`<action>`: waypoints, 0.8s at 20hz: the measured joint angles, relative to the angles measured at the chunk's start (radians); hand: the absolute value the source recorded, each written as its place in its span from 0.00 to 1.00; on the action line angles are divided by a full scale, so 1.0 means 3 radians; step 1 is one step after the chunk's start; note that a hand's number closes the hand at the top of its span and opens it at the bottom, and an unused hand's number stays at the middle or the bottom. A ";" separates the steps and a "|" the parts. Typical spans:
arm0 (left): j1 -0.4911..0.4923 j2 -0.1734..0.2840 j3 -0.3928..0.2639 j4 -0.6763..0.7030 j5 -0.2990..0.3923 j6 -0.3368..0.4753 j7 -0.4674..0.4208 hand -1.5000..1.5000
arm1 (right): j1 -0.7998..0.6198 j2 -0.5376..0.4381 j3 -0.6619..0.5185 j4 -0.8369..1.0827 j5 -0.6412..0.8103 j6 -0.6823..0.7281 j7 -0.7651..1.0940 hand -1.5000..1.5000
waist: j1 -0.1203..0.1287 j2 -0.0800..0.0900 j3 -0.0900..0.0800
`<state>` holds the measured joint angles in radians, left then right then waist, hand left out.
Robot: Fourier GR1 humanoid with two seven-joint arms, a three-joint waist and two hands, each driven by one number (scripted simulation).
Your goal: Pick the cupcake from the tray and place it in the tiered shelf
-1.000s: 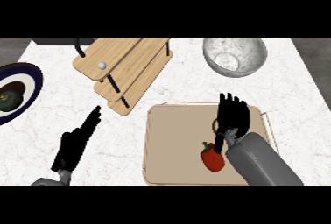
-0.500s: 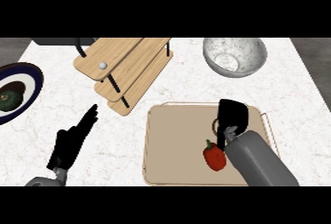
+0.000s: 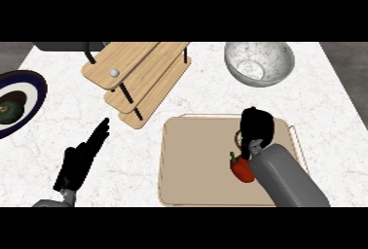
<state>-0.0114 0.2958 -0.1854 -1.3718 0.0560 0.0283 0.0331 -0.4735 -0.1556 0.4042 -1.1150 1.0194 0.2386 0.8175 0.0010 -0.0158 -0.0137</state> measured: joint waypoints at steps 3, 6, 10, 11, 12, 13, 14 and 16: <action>-0.0029 -0.0011 0.0055 0.0051 -0.0013 -0.0055 -0.0012 0.50 | 0.0040 0.0004 0.0015 -0.0053 0.0144 -0.0090 -0.0016 1.00 | -0.0001 0.0006 0.0007; 0.0007 -0.0053 0.0045 0.0013 -0.0039 -0.0052 -0.0010 0.50 | -0.0012 -0.0031 0.0038 -0.0092 0.0132 -0.0087 -0.0290 1.00 | 0.0017 0.0030 0.0026; -0.0080 -0.0075 0.0023 0.0000 -0.0051 -0.0063 0.0008 0.50 | -0.0253 -0.0242 0.0114 -0.0105 -0.0141 0.0053 -0.1299 1.00 | 0.0104 0.0083 0.0046; -0.0083 -0.0079 0.0014 -0.0002 -0.0056 -0.0066 0.0004 0.50 | -0.0304 -0.0317 0.0120 -0.0103 -0.0216 0.0080 -0.1578 1.00 | 0.0122 0.0092 0.0049; -0.0077 -0.0087 0.0000 0.0004 -0.0066 -0.0067 0.0001 0.50 | -0.0366 -0.0393 0.0110 -0.0103 -0.0295 0.0108 -0.1848 1.00 | 0.0127 0.0096 0.0051; -0.0105 -0.0082 0.0012 0.0007 -0.0060 -0.0073 0.0012 0.50 | -0.0447 -0.0476 0.0071 -0.0094 -0.0378 0.0139 -0.2104 1.00 | 0.0125 0.0097 0.0052; -0.0082 -0.0092 -0.0001 0.0005 -0.0075 -0.0063 0.0000 0.50 | -0.0511 -0.0546 0.0022 -0.0078 -0.0465 0.0155 -0.2345 1.00 | 0.0124 0.0095 0.0052; -0.0071 -0.0086 0.0008 0.0001 -0.0074 -0.0069 0.0007 0.50 | -0.0671 -0.0687 -0.0108 0.0019 -0.0614 0.0183 -0.2777 1.00 | 0.0118 0.0092 0.0052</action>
<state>-0.0327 0.2700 -0.1829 -1.3715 0.0338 0.0077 0.0352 -0.6748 -0.3617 0.3716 -1.1094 0.8352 0.2935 -0.0156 0.0365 0.0117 0.0018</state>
